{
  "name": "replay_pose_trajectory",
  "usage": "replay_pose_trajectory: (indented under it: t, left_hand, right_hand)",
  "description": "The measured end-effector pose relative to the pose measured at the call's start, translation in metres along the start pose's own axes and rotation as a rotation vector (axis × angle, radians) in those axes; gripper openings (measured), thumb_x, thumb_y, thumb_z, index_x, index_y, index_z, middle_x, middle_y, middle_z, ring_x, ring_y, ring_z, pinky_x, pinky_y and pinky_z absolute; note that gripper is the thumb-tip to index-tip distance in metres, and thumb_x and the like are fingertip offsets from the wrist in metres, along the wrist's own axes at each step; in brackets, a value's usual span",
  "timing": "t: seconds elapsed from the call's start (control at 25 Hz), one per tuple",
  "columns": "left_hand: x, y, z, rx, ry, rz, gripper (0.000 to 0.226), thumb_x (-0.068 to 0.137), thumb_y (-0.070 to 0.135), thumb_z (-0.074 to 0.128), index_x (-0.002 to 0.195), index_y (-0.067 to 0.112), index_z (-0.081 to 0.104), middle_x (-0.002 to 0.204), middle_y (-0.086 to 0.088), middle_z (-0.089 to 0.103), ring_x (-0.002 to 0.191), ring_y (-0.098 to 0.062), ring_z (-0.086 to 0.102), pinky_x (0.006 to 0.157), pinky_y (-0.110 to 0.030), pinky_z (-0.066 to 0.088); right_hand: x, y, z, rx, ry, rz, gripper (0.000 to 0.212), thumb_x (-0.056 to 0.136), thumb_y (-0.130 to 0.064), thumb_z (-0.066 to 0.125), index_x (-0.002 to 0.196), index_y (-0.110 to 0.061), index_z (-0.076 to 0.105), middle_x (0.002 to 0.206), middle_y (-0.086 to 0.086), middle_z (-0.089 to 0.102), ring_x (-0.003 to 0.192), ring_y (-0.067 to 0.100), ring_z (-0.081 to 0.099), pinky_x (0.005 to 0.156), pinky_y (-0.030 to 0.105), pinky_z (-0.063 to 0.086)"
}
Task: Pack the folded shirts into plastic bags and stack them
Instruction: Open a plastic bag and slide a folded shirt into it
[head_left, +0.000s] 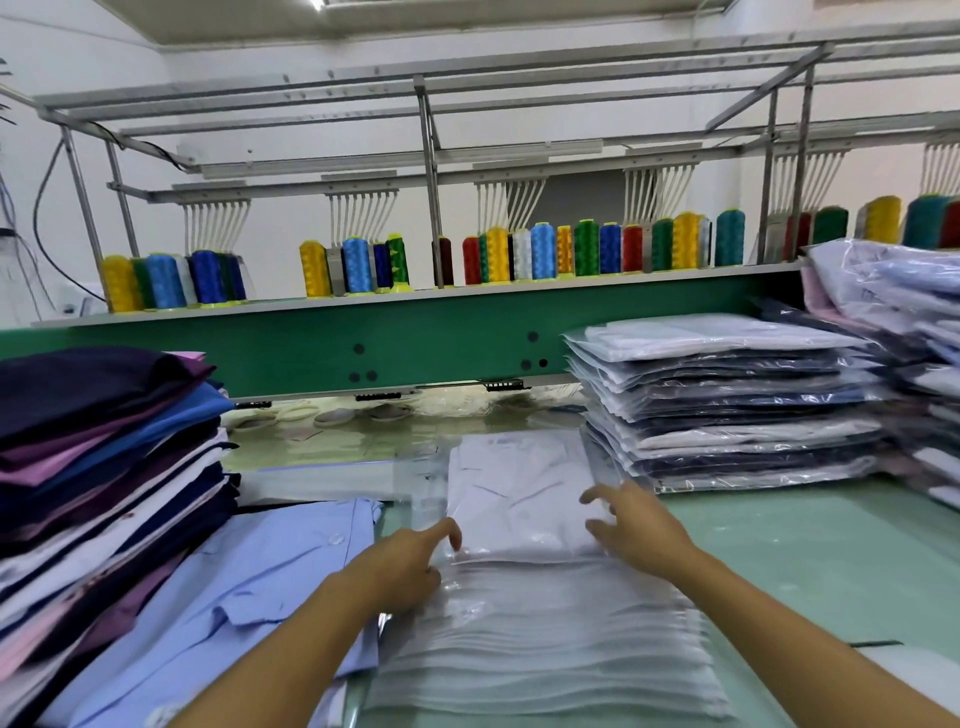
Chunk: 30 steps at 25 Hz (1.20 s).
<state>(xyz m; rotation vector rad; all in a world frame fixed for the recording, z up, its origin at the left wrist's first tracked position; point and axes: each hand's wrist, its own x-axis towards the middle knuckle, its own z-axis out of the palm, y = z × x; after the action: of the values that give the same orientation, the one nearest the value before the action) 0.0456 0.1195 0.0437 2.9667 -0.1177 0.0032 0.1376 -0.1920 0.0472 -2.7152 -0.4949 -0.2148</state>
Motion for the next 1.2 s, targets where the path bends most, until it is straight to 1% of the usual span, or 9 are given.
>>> replay_pose_trajectory:
  t: [0.08,0.2,0.36,0.52,0.64,0.76,0.92,1.08,1.2]
  left_hand:
    - [-0.002,-0.005,-0.001,-0.107,-0.022,-0.001,0.037,0.085,0.025,0.052,0.109,0.052,0.049,0.073,0.006,0.051,0.056,-0.011,0.049,0.053,-0.024,0.04]
    - [-0.003,-0.011,-0.007,-0.236,-0.037,-0.036,0.029,0.072,0.033,0.061,0.098,0.045,0.065,0.066,0.009,0.056,0.051,-0.004,0.051,0.047,-0.014,0.039]
    - [0.0,-0.023,-0.014,-0.21,-0.043,-0.139,0.019,0.073,0.032,0.058,0.077,0.028,0.076,0.061,0.007,0.061,0.048,-0.006,0.049,0.048,-0.018,0.04]
    - [0.012,-0.024,-0.015,-0.154,0.077,-0.231,0.027,0.082,0.02,0.049,0.069,0.013,0.072,0.058,-0.006,0.06,0.048,-0.015,0.044,0.05,-0.023,0.037]
    - [0.037,-0.01,-0.021,-0.06,0.242,-0.231,0.018,0.088,0.021,0.047,0.086,0.015,0.063,0.087,-0.005,0.068,0.07,-0.021,0.056,0.064,-0.029,0.047]
    - [0.069,0.011,-0.027,-0.053,0.249,-0.194,0.017,0.092,0.031,0.052,0.105,0.022,0.058,0.108,0.001,0.064,0.094,-0.023,0.061,0.075,-0.033,0.05]
    - [0.132,0.026,-0.019,-0.03,0.206,-0.146,0.042,0.099,0.035,0.049,0.137,0.017,0.046,0.139,-0.005,0.05,0.124,-0.027,0.05,0.097,-0.04,0.046]
    - [0.195,0.032,-0.008,0.001,0.258,-0.162,0.058,0.103,0.04,0.04,0.155,0.019,0.029,0.161,-0.005,0.032,0.147,-0.028,0.03,0.119,-0.045,0.027]
    - [0.238,0.031,-0.003,0.0,0.308,-0.171,0.057,0.105,0.038,0.033,0.159,0.024,0.02,0.168,-0.002,0.015,0.155,-0.025,0.008,0.125,-0.05,0.007]
  right_hand:
    - [0.0,0.008,0.012,-0.144,-0.162,-0.052,0.046,0.102,-0.043,0.041,0.148,-0.049,0.038,0.141,0.003,0.046,0.129,0.027,0.044,0.105,0.041,0.041]
    - [-0.002,0.017,0.016,-0.286,-0.19,-0.127,0.049,0.106,-0.039,0.026,0.154,-0.05,0.025,0.151,0.0,0.039,0.133,0.028,0.037,0.106,0.044,0.035]
    - [-0.002,0.017,0.006,-0.323,-0.236,-0.182,0.058,0.1,-0.023,0.034,0.153,-0.046,0.027,0.142,0.004,0.046,0.128,0.028,0.042,0.1,0.045,0.039]
    - [0.013,0.012,0.005,-0.26,-0.212,-0.139,0.059,0.087,-0.01,0.045,0.135,-0.044,0.046,0.125,0.004,0.05,0.12,0.028,0.049,0.086,0.038,0.039]
    - [0.039,0.01,0.011,-0.148,-0.064,-0.057,0.047,0.087,-0.01,0.049,0.123,-0.038,0.059,0.119,0.0,0.055,0.115,0.025,0.055,0.077,0.034,0.042]
    - [0.068,0.009,0.023,-0.024,0.048,0.003,0.046,0.093,-0.019,0.052,0.137,-0.033,0.053,0.14,0.002,0.053,0.127,0.026,0.051,0.097,0.04,0.046]
    - [0.117,0.005,0.047,-0.016,0.035,-0.021,0.059,0.099,-0.033,0.049,0.155,-0.031,0.032,0.163,0.006,0.03,0.148,0.028,0.03,0.119,0.048,0.027]
    - [0.177,-0.008,0.06,-0.055,0.027,-0.036,0.061,0.102,-0.042,0.037,0.159,-0.03,0.021,0.167,0.006,0.019,0.152,0.029,0.02,0.121,0.048,0.022]
    - [0.216,-0.021,0.068,-0.095,0.019,-0.067,0.058,0.103,-0.045,0.031,0.159,-0.033,0.019,0.167,0.005,0.019,0.151,0.03,0.02,0.121,0.05,0.022]
